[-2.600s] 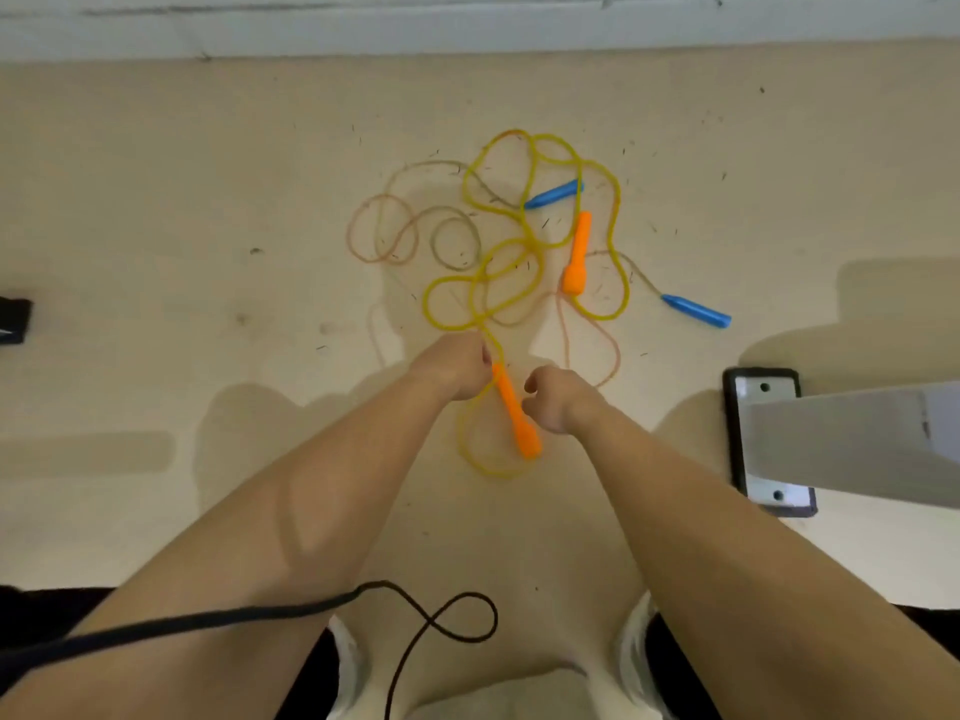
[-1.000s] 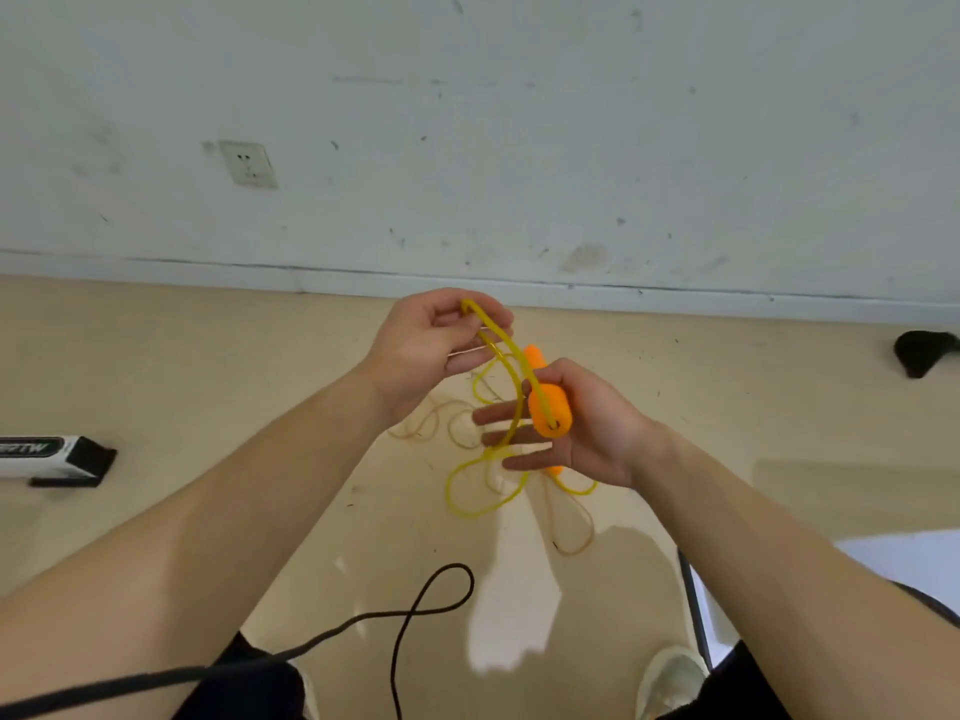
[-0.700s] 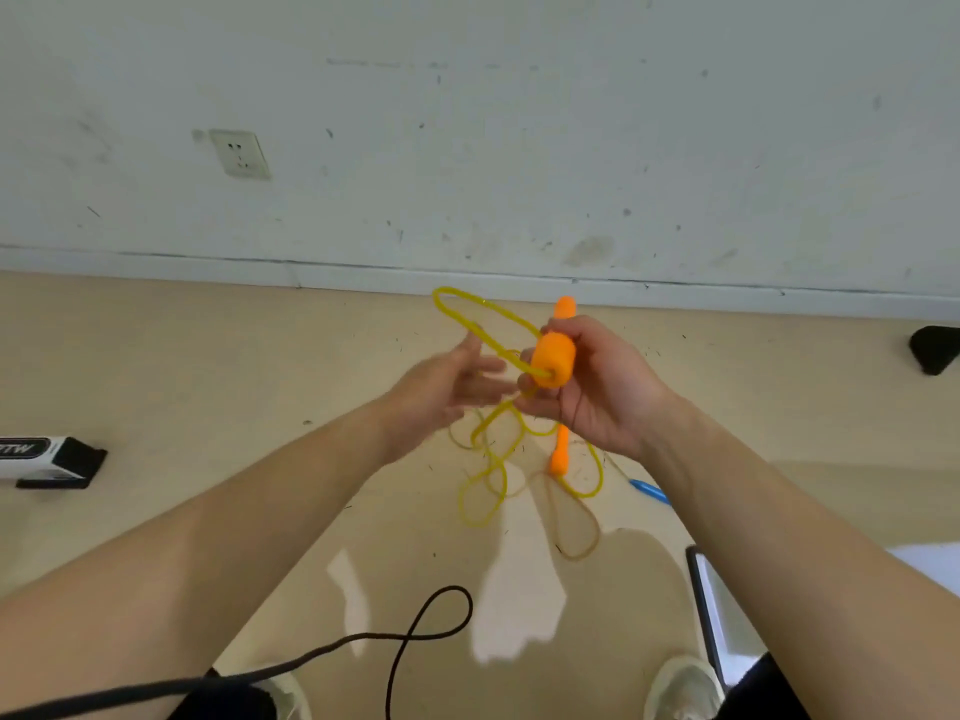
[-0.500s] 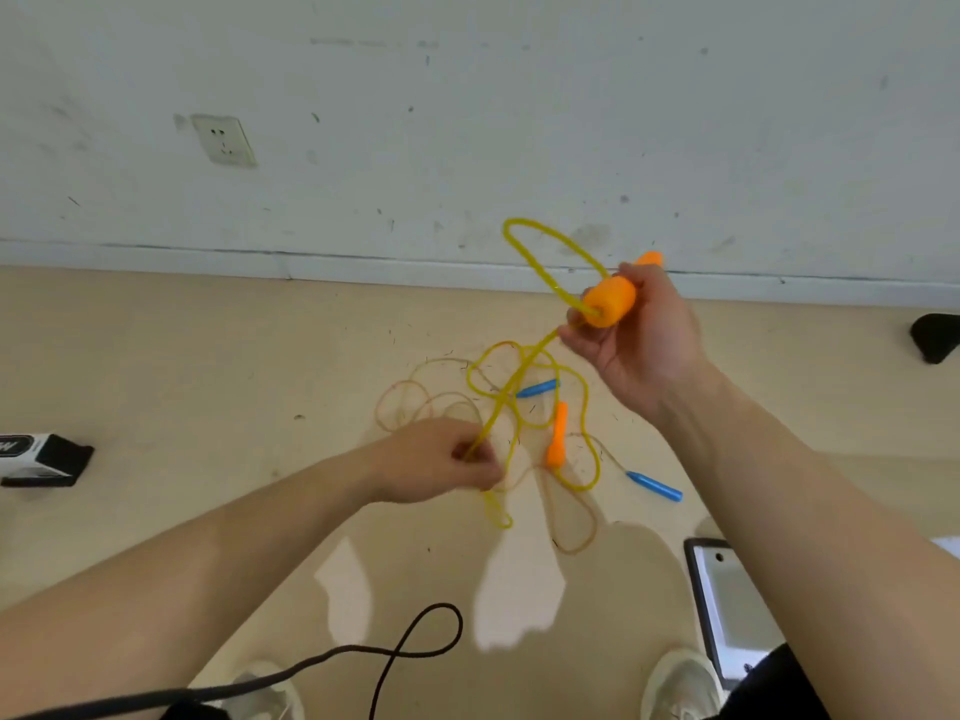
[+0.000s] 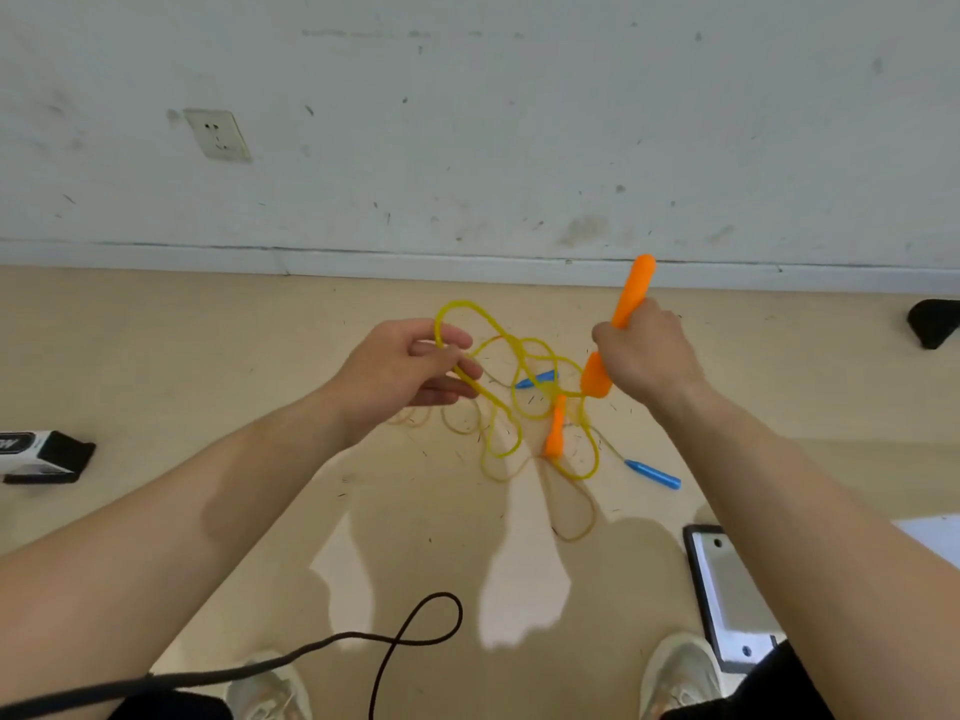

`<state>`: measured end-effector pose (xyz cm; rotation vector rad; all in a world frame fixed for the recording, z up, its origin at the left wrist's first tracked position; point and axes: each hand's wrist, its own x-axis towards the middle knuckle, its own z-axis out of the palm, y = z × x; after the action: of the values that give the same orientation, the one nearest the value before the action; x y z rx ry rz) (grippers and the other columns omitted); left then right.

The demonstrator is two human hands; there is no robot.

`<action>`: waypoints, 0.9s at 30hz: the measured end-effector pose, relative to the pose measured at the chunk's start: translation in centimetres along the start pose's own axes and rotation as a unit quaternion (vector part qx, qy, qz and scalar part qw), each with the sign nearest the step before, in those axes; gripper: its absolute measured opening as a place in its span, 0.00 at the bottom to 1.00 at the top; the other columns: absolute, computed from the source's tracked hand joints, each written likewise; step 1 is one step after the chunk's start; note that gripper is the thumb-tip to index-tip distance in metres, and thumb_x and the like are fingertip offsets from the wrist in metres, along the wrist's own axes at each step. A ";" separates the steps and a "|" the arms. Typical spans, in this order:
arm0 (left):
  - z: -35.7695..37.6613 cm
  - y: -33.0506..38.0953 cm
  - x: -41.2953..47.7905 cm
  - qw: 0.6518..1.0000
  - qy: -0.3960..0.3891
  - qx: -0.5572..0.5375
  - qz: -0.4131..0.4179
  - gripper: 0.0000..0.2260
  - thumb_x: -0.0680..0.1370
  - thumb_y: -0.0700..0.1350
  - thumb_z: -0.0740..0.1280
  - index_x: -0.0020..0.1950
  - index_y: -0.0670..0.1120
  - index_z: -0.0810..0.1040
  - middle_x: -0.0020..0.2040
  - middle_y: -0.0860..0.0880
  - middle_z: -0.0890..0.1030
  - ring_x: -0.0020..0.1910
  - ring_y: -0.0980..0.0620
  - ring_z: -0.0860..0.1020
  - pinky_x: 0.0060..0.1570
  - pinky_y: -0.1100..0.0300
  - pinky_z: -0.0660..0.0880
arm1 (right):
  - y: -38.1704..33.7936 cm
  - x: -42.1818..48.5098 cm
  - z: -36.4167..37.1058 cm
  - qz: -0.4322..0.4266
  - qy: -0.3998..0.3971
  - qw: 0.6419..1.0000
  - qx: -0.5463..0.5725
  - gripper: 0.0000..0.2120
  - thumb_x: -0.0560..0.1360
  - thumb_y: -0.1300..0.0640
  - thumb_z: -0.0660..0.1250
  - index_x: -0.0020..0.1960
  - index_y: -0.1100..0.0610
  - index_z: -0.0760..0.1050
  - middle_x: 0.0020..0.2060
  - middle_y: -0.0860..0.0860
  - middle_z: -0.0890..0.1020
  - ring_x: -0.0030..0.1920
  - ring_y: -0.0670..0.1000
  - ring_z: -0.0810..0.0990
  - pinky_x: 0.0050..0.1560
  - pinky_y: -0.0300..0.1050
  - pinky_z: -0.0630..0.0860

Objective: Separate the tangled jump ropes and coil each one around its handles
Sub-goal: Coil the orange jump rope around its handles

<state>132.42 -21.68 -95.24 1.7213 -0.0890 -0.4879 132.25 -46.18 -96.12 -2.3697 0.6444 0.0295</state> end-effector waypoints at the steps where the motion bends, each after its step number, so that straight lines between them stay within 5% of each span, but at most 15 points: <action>1: 0.1 0.5 0.0 1.000 0.002 -0.027 -0.003 0.06 0.83 0.40 0.63 0.57 0.41 0.78 0.48 0.44 0.86 0.45 0.45 0.86 0.46 0.58 0.82 | -0.3 -0.5 0.0 -0.031 -0.010 0.999 0.020 0.10 0.75 0.53 0.62 0.51 0.59 0.73 0.48 0.57 0.80 0.47 0.60 0.79 0.48 0.55 0.75; 5: 0.5 2.0 0.0 0.985 0.015 -0.171 -0.020 0.07 0.82 0.42 0.64 0.57 0.40 0.77 0.49 0.44 0.85 0.45 0.45 0.85 0.43 0.60 0.82 | -1.7 -3.3 0.8 -0.111 -0.161 0.956 0.220 0.05 0.72 0.63 0.63 0.41 0.55 0.75 0.33 0.49 0.81 0.39 0.53 0.81 0.47 0.52 0.76; 8: 0.4 2.9 -0.1 0.961 0.024 -0.273 -0.039 0.04 0.83 0.40 0.63 0.52 0.41 0.76 0.49 0.44 0.85 0.45 0.47 0.86 0.40 0.62 0.82 | -1.8 -4.8 2.0 -0.143 -0.238 0.936 0.215 0.07 0.67 0.55 0.66 0.45 0.50 0.77 0.33 0.46 0.78 0.35 0.50 0.77 0.39 0.46 0.73; 12: 0.3 3.6 -0.1 0.937 0.026 -0.339 -0.078 0.05 0.82 0.41 0.63 0.50 0.40 0.76 0.45 0.46 0.86 0.43 0.50 0.86 0.36 0.64 0.81 | -1.1 -5.2 2.7 -0.169 -0.181 0.963 0.106 0.16 0.73 0.43 0.71 0.54 0.49 0.70 0.40 0.51 0.80 0.38 0.52 0.79 0.40 0.50 0.75; 14: 0.5 3.7 -0.2 0.939 0.012 -0.336 -0.073 0.06 0.82 0.42 0.63 0.50 0.41 0.77 0.44 0.46 0.86 0.43 0.51 0.86 0.35 0.64 0.80 | -1.1 -5.2 2.7 -0.192 -0.177 0.961 0.094 0.13 0.76 0.44 0.70 0.52 0.51 0.73 0.36 0.50 0.79 0.33 0.50 0.77 0.38 0.48 0.75; 20: 0.4 3.4 0.1 0.980 0.015 -0.197 -0.027 0.19 0.83 0.56 0.59 0.59 0.42 0.78 0.53 0.45 0.86 0.51 0.48 0.85 0.46 0.58 0.81 | -1.9 -5.1 1.3 -0.157 -0.223 0.917 0.291 0.12 0.81 0.54 0.64 0.43 0.59 0.79 0.32 0.51 0.79 0.29 0.53 0.74 0.32 0.44 0.72; 24: 1.4 1.4 -0.1 1.000 -0.024 -0.005 -0.006 0.08 0.78 0.41 0.63 0.51 0.43 0.82 0.49 0.49 0.86 0.51 0.49 0.81 0.53 0.54 0.76 | -2.6 -5.1 0.0 -0.071 -0.263 0.847 0.456 0.12 0.82 0.54 0.63 0.43 0.58 0.78 0.32 0.52 0.78 0.28 0.52 0.71 0.35 0.48 0.70; 27: 2.4 0.3 -0.8 0.986 -0.123 0.111 0.019 0.14 0.69 0.42 0.64 0.51 0.46 0.84 0.50 0.53 0.85 0.54 0.54 0.80 0.59 0.57 0.73 | -2.8 -5.0 -0.4 -0.031 -0.280 0.806 0.520 0.11 0.82 0.54 0.63 0.45 0.59 0.76 0.32 0.52 0.76 0.27 0.50 0.70 0.32 0.46 0.70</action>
<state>130.87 -23.71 -95.01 1.8648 -0.3663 -0.6815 129.11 -42.39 -93.14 -1.2008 0.1777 0.2665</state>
